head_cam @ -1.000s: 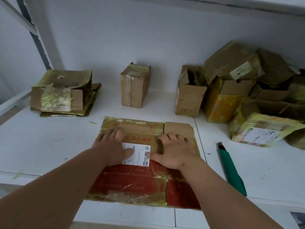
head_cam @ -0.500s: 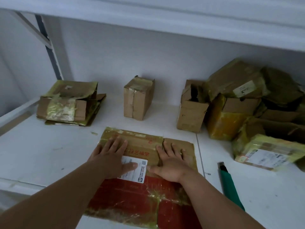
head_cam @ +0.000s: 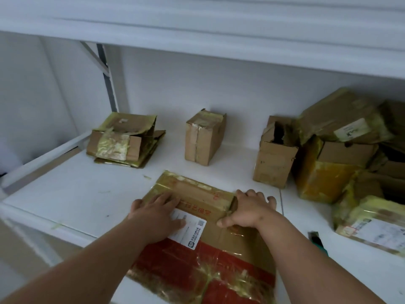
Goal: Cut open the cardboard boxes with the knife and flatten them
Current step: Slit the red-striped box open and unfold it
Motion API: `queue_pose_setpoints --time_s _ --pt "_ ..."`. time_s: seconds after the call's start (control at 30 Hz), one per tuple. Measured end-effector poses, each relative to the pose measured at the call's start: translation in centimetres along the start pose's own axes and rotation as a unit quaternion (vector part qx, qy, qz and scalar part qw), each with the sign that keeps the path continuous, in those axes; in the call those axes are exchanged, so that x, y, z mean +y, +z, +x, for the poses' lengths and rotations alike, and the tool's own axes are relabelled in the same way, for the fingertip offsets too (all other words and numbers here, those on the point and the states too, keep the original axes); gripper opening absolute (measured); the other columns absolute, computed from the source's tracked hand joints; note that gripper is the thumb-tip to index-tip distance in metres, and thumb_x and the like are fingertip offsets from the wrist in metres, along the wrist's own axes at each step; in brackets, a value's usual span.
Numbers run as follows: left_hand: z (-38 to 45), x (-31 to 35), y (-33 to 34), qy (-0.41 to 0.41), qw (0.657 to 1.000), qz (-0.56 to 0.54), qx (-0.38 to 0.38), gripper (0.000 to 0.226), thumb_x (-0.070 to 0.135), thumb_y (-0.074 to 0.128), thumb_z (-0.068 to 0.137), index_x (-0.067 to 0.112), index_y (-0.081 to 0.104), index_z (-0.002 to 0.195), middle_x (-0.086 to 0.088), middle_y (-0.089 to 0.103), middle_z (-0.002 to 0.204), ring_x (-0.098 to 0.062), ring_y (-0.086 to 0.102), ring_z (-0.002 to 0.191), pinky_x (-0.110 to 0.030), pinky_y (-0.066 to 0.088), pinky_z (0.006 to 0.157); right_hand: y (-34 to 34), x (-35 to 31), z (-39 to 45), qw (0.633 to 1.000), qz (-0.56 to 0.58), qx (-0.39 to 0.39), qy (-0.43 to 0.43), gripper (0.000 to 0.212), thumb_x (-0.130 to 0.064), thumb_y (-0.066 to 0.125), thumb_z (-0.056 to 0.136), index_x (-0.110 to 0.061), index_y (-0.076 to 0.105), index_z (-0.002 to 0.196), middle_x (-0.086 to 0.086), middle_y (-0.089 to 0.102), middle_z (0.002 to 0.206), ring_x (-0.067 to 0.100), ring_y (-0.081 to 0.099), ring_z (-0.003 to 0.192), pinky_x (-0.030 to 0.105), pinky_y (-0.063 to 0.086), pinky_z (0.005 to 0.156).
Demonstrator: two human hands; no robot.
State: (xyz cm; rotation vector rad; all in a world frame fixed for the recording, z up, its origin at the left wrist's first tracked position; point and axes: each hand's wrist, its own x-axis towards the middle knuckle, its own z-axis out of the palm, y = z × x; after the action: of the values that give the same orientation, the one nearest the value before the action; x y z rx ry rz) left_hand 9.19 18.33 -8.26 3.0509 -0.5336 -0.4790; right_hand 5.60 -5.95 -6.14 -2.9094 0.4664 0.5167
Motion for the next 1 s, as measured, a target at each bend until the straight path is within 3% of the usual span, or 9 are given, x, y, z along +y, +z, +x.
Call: queue_pose_setpoints --time_s 0.1,0.2,0.3,0.43,0.5,0.7,0.87,0.93,1.0 --pt "-0.1 -0.8 -0.3 -0.001 1.000 0.019 -0.018 0.073 0.071 0.027 0.092 0.043 0.000 0.154 0.015 -0.006 0.163 -0.010 -0.005 0.150 -0.052 0.001 0.118 0.4 -0.5 -0.5 1.000 0.019 -0.005 0.011 0.109 -0.082 0.070 0.049 -0.035 0.043 0.142 0.000 0.041 0.139 0.024 0.031 0.134 0.043 0.025 0.105" --pt "-0.4 -1.6 -0.8 -0.017 0.999 0.037 -0.008 0.071 0.070 0.029 0.092 0.043 0.005 0.154 0.013 0.000 0.163 -0.014 0.000 0.150 -0.051 0.003 0.118 0.9 -0.7 -0.6 0.995 0.092 -0.004 0.025 0.095 -0.068 0.074 0.062 -0.032 0.041 0.143 0.002 0.045 0.138 0.024 0.042 0.130 0.040 0.032 0.105" --pt "-0.7 -2.2 -0.8 -0.036 0.999 0.027 0.007 0.075 0.075 0.032 0.089 0.044 0.009 0.153 0.013 0.001 0.163 -0.016 0.000 0.150 -0.053 0.003 0.117 1.0 -1.0 -1.1 0.987 0.160 0.007 0.007 0.061 -0.046 0.071 0.076 -0.025 0.051 0.129 -0.001 0.050 0.115 0.019 0.056 0.102 0.032 0.047 0.082" --pt "-1.2 -2.7 -0.2 -0.065 0.997 0.008 0.041 0.077 0.079 0.032 0.085 0.047 0.009 0.152 0.012 0.000 0.163 -0.017 0.000 0.150 -0.053 0.004 0.117 1.2 -1.3 -2.1 0.985 0.146 0.080 -0.034 0.015 -0.035 0.060 0.085 -0.028 0.048 0.092 -0.009 0.057 0.089 0.013 0.056 0.079 0.029 0.041 0.059" --pt "-1.9 -3.4 0.0 -0.081 0.995 -0.013 0.063 0.077 0.081 0.030 0.084 0.050 0.008 0.151 0.013 -0.001 0.163 -0.018 0.000 0.150 -0.052 0.005 0.117 1.2 -1.6 -2.5 0.980 0.157 0.113 -0.043 0.016 -0.033 0.058 0.085 -0.028 0.044 0.080 -0.008 0.059 0.081 0.013 0.056 0.073 0.029 0.038 0.054" --pt "-4.4 -6.2 -1.9 -0.122 0.969 -0.052 0.210 0.063 0.075 0.031 0.087 0.059 0.016 0.146 0.017 0.000 0.162 -0.020 -0.003 0.149 -0.052 0.003 0.117 0.2 -4.0 -3.2 0.947 0.256 0.173 -0.087 0.007 -0.035 0.056 0.088 -0.034 0.054 0.095 -0.012 0.064 0.081 0.013 0.061 0.078 0.030 0.047 0.064" --pt "-6.7 -8.6 -4.5 -0.211 0.903 -0.130 0.352 0.074 0.069 0.050 0.084 0.054 0.016 0.148 0.007 -0.005 0.163 -0.025 -0.005 0.148 -0.052 0.006 0.115 -1.1 -7.7 -2.5 0.901 0.364 0.199 -0.129 0.011 -0.035 0.061 0.093 -0.035 0.052 0.088 -0.013 0.062 0.081 0.008 0.058 0.077 0.030 0.043 0.066" --pt "-7.3 -10.1 -4.7 -0.266 0.871 -0.199 0.361 0.090 0.070 0.058 0.079 0.049 0.008 0.150 0.003 -0.003 0.163 -0.031 0.005 0.148 -0.058 0.017 0.114 -0.9 -9.2 -1.9 0.871 0.433 0.199 -0.119 0.008 -0.035 0.065 0.090 -0.032 0.057 0.091 -0.011 0.066 0.087 0.017 0.063 0.087 0.034 0.050 0.079" --pt "-7.6 -11.7 -4.6 -0.280 0.834 -0.354 0.318 0.100 0.064 0.067 0.078 0.045 0.003 0.152 -0.006 0.018 0.159 -0.037 0.030 0.141 -0.058 0.032 0.109 -0.5 -11.0 -1.3 0.827 0.519 0.188 -0.104 0.036 -0.038 0.067 0.084 -0.028 0.060 0.118 -0.005 0.069 0.106 0.023 0.064 0.105 0.042 0.050 0.096"
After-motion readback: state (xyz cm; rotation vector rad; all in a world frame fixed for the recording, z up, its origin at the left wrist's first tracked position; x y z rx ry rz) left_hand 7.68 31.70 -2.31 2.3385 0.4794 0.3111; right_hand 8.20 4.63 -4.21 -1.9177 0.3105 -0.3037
